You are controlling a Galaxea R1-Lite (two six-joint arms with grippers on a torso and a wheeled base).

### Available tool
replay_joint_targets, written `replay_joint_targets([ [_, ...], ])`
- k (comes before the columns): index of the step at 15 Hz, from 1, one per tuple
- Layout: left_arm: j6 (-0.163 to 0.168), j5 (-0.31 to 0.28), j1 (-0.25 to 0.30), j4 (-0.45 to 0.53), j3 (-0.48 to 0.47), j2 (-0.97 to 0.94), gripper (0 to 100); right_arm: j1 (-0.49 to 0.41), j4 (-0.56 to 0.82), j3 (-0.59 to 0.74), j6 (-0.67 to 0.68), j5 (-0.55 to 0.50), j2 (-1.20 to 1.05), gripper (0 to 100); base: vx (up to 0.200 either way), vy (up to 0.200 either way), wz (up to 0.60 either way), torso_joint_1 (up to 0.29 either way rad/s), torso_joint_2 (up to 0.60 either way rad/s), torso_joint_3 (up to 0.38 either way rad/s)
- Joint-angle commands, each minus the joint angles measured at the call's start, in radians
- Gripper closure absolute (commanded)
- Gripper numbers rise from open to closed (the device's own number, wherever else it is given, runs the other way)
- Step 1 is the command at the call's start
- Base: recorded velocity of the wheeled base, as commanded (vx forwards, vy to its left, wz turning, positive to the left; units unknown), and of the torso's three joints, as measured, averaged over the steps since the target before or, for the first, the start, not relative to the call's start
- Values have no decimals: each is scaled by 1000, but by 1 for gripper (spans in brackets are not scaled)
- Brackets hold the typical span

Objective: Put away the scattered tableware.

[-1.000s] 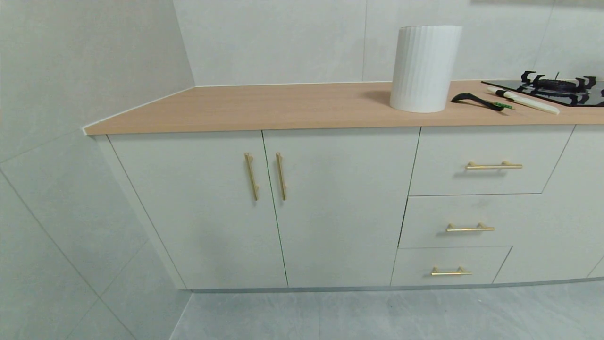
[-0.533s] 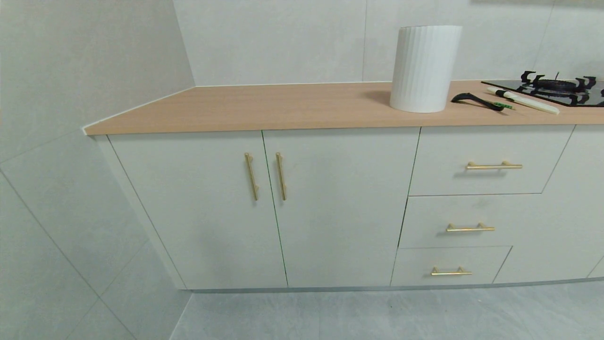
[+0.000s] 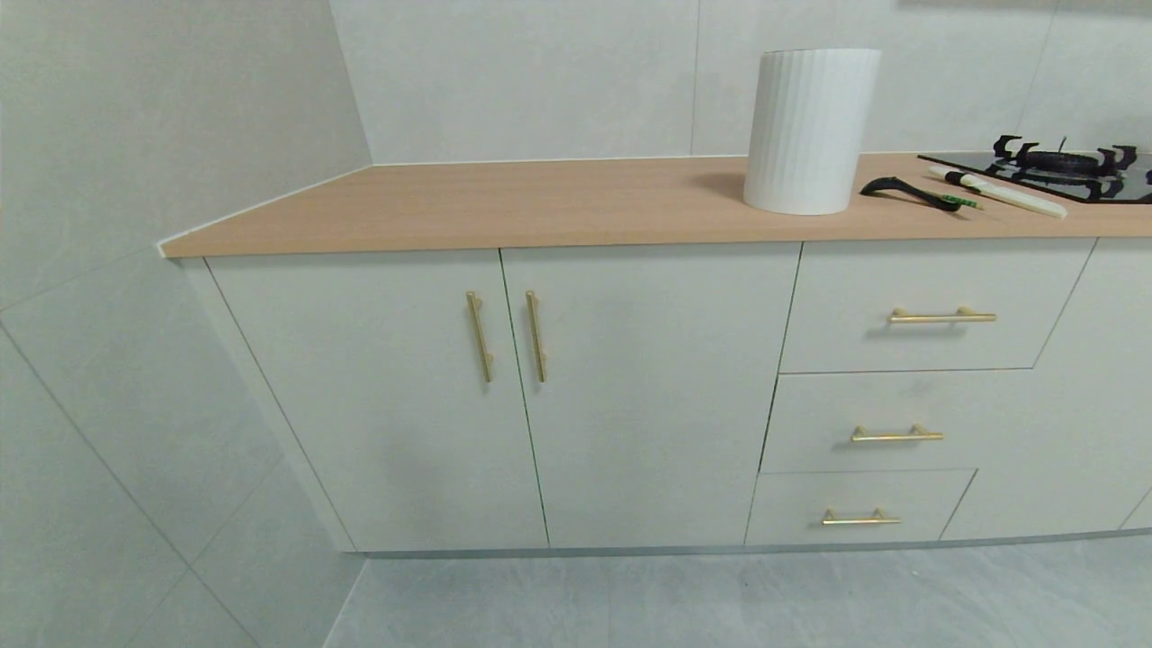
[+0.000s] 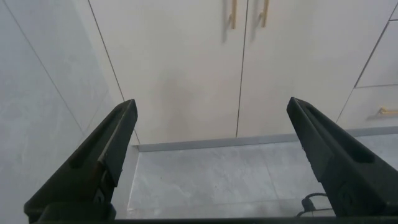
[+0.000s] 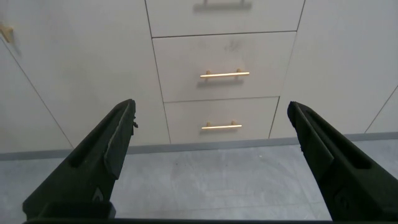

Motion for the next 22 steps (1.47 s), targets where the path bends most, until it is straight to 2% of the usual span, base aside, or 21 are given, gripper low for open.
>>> replay_joint_targets([
  [1, -2, 1, 0, 0, 0, 1, 0, 1, 1, 0, 0, 0, 3, 0, 0, 0, 0, 0, 0, 0],
  [13, -19, 7, 0, -3, -1, 1, 0, -1, 1, 0, 3, 0, 3, 0, 0, 0, 0, 0, 0, 0],
  [22, -24, 7, 0, -3, -1, 1, 0, 1, 1, 0, 3, 0, 3, 0, 0, -200, 0, 2, 0, 1],
])
